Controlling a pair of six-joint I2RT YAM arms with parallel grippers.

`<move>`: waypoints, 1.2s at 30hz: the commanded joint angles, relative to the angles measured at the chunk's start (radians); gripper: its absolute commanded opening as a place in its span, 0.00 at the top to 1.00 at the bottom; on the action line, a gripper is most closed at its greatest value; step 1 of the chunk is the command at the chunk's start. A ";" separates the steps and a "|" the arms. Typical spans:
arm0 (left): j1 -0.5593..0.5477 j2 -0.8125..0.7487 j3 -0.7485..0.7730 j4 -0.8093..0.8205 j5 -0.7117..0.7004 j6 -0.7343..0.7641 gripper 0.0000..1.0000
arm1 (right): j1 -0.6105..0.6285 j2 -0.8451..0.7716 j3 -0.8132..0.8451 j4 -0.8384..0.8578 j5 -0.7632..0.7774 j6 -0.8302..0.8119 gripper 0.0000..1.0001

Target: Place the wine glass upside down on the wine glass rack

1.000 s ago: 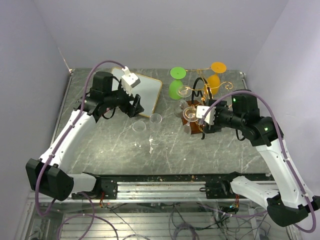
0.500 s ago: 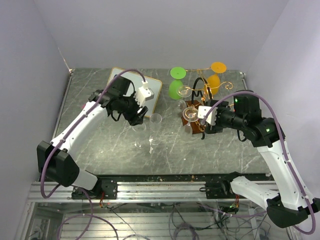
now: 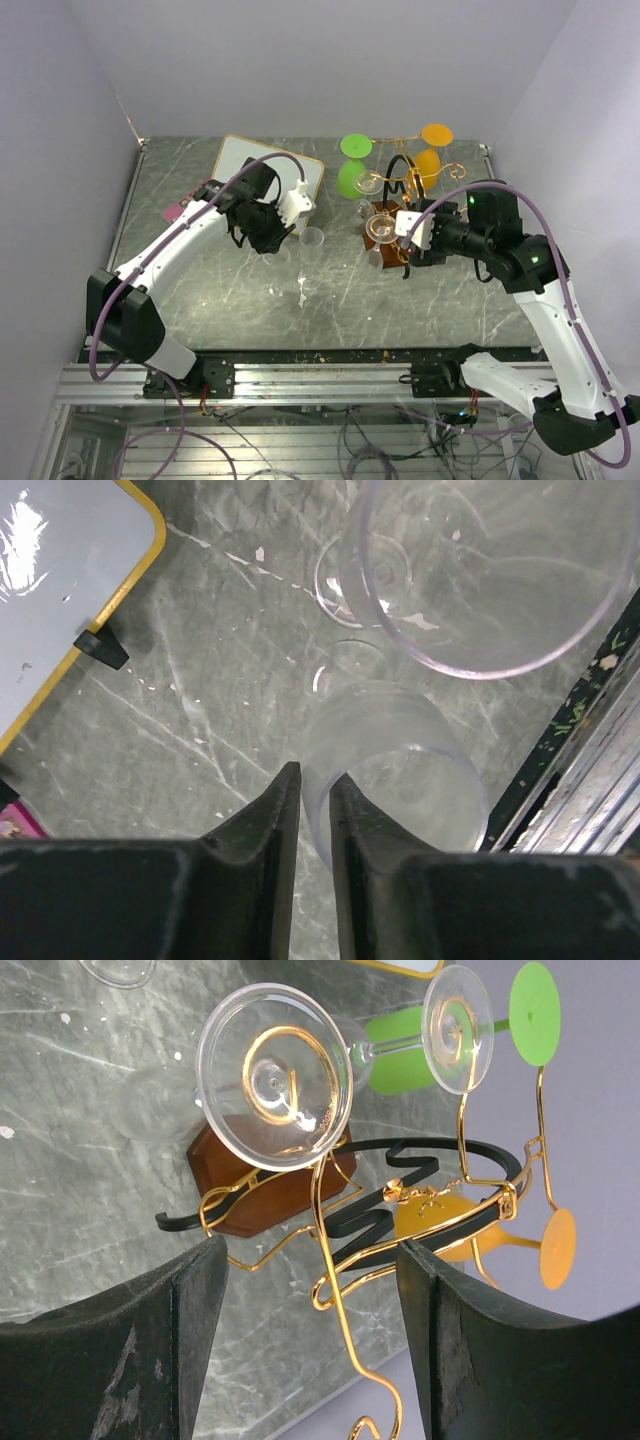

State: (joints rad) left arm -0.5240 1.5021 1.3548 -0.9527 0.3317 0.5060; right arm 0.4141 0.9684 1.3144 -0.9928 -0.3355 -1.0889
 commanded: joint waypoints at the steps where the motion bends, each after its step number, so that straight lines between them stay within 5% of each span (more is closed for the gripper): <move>1: -0.010 -0.005 0.025 -0.100 -0.039 0.054 0.78 | -0.004 0.006 0.007 0.018 0.013 0.007 0.32; 5: -0.011 -0.048 0.062 -0.202 -0.123 0.114 0.89 | -0.004 0.013 0.030 0.007 0.029 0.014 0.32; 11: -0.011 -0.173 0.114 -0.301 -0.285 0.180 0.93 | -0.026 0.032 0.088 -0.007 0.038 0.058 0.32; 18: -0.010 -0.338 0.179 -0.120 -0.447 0.152 0.93 | -0.037 0.083 0.206 0.065 0.099 0.199 0.33; 28: -0.009 -0.357 0.310 0.257 -0.447 -0.049 0.93 | -0.043 0.182 0.252 0.415 -0.018 0.602 0.35; 36: -0.010 -0.325 0.362 0.396 -0.207 -0.249 0.93 | -0.043 0.314 0.296 0.570 -0.100 0.917 0.35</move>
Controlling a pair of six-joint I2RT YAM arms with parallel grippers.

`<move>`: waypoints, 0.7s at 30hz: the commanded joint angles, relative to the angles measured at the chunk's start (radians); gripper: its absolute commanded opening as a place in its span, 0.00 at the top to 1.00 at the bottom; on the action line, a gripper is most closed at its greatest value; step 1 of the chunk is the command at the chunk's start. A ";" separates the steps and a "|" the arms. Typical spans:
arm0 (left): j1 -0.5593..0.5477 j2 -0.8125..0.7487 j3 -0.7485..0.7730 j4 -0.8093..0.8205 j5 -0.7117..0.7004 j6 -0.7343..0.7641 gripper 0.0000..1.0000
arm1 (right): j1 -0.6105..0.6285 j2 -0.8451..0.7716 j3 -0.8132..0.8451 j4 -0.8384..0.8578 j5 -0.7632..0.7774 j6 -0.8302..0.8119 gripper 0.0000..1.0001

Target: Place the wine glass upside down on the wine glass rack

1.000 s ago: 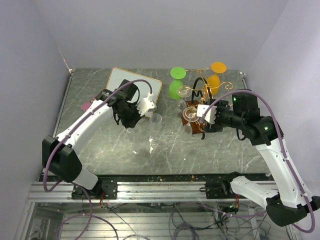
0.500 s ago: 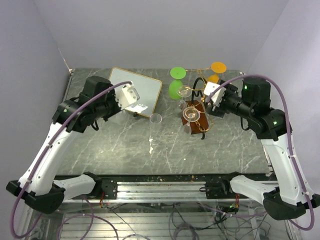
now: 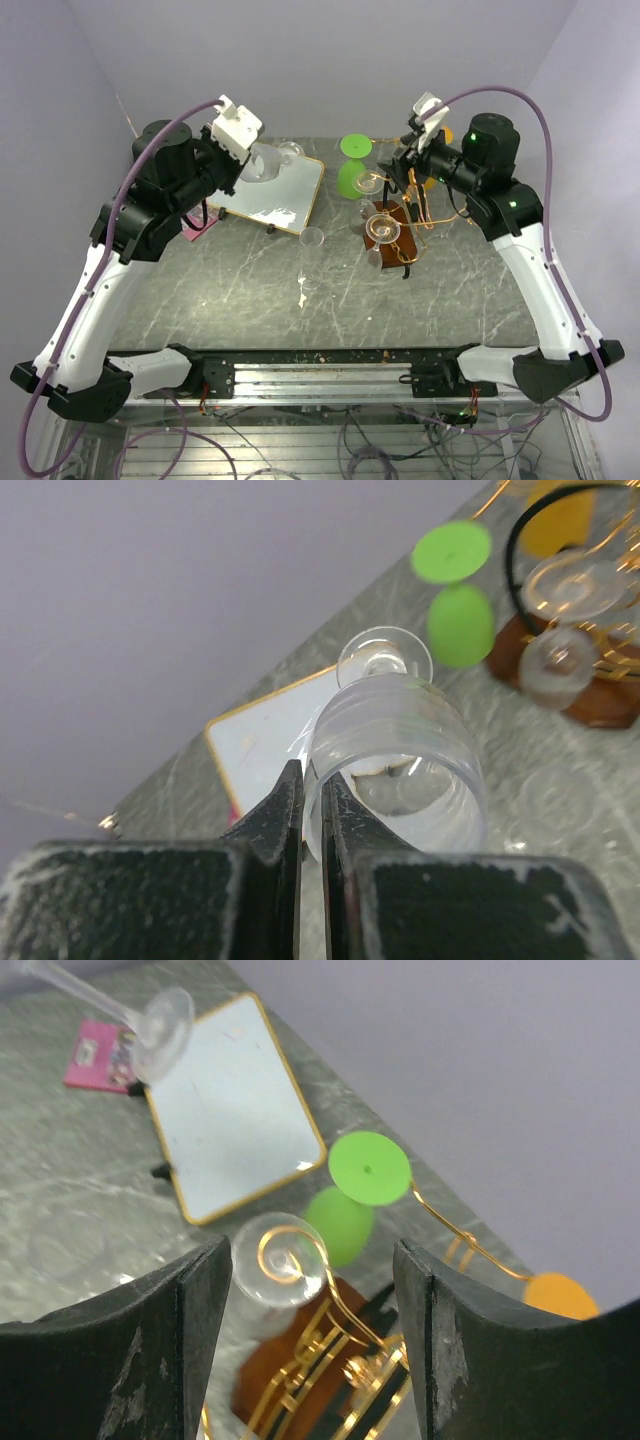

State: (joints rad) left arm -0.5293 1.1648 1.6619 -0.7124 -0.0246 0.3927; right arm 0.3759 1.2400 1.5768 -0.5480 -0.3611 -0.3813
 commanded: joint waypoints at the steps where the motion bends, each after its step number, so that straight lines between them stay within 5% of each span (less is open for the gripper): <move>1: -0.004 0.019 0.063 0.163 0.177 -0.153 0.93 | -0.005 0.055 0.033 0.141 -0.087 0.242 0.35; 15: -0.005 0.050 0.061 0.200 0.372 -0.238 0.93 | -0.009 0.159 -0.084 0.329 -0.277 0.645 0.36; 21: -0.005 0.058 0.064 0.203 0.374 -0.235 0.93 | -0.009 0.193 -0.100 0.375 -0.347 0.722 0.52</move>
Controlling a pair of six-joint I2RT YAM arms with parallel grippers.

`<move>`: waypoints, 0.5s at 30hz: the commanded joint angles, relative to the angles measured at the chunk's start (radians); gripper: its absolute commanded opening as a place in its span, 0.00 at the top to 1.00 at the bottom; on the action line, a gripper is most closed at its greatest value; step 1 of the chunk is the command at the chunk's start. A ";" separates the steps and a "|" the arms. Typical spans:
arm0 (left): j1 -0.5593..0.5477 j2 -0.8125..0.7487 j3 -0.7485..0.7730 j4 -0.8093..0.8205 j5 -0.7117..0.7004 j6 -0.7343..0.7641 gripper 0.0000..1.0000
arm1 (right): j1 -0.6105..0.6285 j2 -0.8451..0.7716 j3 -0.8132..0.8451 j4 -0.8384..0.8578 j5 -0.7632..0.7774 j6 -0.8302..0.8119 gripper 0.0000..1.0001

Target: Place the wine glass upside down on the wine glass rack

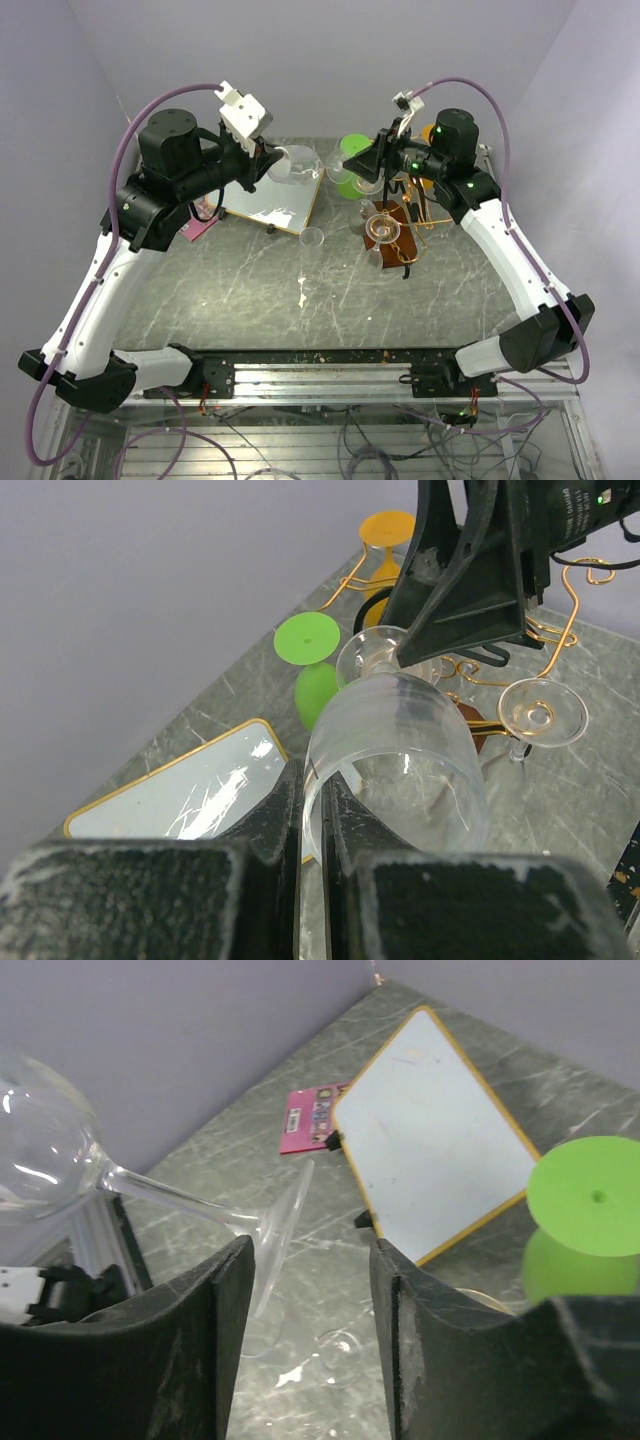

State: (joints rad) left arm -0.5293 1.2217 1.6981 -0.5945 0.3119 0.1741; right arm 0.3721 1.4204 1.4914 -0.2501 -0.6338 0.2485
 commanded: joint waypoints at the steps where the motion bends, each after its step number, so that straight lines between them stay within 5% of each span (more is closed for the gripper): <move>1: -0.004 0.003 0.028 0.087 0.036 -0.015 0.93 | -0.005 0.017 -0.018 0.087 -0.096 0.105 0.55; 11: -0.005 0.012 0.020 0.088 0.023 0.008 0.92 | -0.007 0.054 -0.008 0.103 -0.156 0.122 1.00; 15: -0.005 0.004 0.003 0.083 0.043 0.017 0.85 | -0.024 0.070 0.036 0.055 -0.117 0.075 1.00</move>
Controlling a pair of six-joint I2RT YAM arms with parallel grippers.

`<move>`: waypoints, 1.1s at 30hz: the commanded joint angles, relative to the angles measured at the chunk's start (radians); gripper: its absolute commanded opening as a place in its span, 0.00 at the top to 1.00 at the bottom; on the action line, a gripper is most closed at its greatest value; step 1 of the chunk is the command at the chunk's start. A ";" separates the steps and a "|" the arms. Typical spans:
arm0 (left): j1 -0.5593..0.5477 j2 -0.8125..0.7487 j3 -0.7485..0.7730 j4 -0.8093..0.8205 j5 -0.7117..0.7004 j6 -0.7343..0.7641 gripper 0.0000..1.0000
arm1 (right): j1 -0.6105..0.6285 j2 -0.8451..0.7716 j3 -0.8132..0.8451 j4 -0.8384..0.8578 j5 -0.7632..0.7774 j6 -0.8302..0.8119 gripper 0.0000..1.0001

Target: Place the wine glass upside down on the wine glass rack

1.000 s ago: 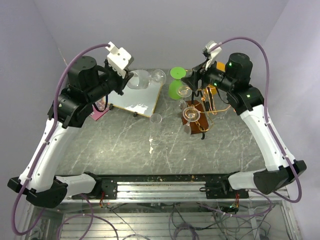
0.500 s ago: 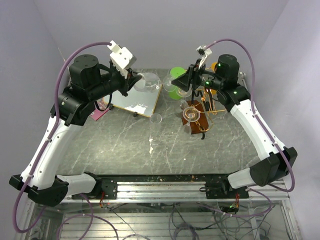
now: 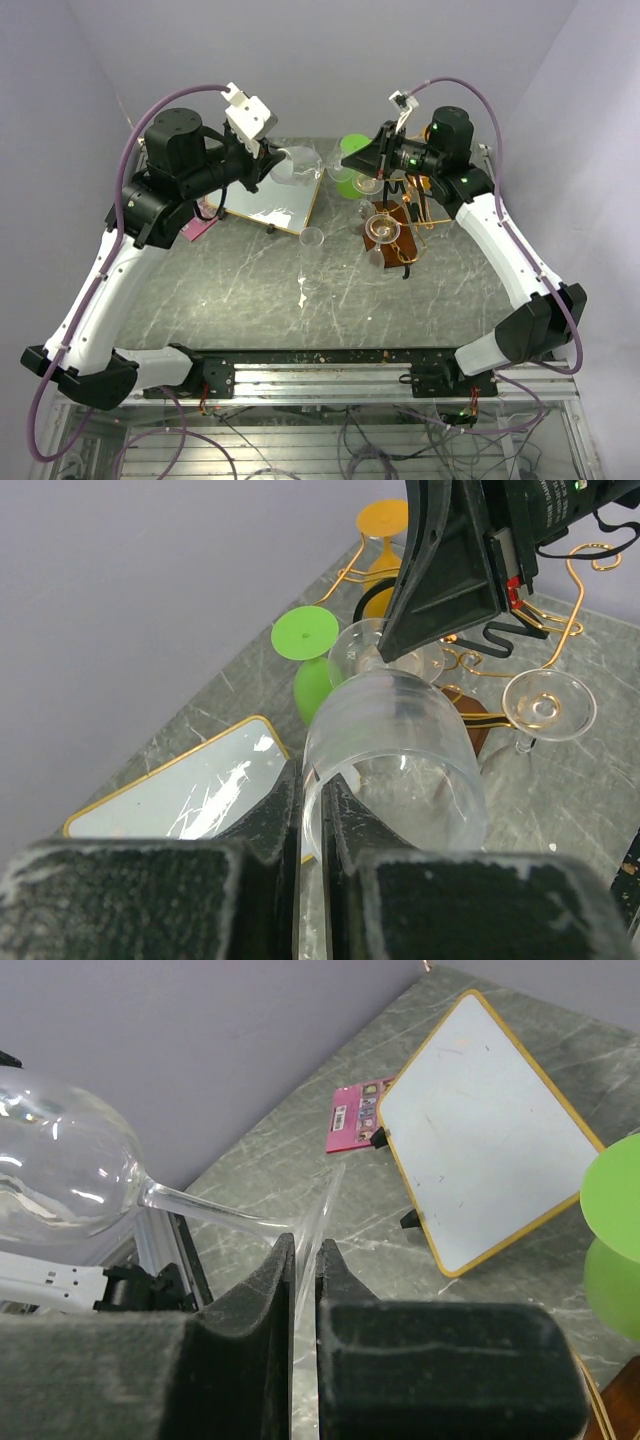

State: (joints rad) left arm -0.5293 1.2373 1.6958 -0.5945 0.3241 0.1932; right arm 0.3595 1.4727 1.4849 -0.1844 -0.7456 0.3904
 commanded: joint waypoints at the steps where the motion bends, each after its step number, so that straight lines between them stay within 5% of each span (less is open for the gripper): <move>1: -0.005 -0.015 -0.001 0.079 0.040 0.002 0.83 | -0.020 0.012 0.037 0.003 0.002 -0.066 1.00; 11: -0.005 -0.066 -0.094 0.045 0.099 0.018 0.48 | -0.117 -0.043 0.022 0.045 0.026 -0.079 1.00; 21: -0.005 -0.127 -0.131 -0.019 0.030 0.098 0.32 | -0.269 -0.138 0.072 -0.029 0.126 -0.197 1.00; 33: -0.005 -0.167 -0.189 -0.035 -0.061 0.090 0.08 | -0.392 -0.252 0.287 -0.256 0.614 -0.526 1.00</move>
State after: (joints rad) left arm -0.5293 1.0958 1.5246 -0.6277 0.3046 0.2886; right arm -0.0082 1.2655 1.6962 -0.3870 -0.3710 -0.0013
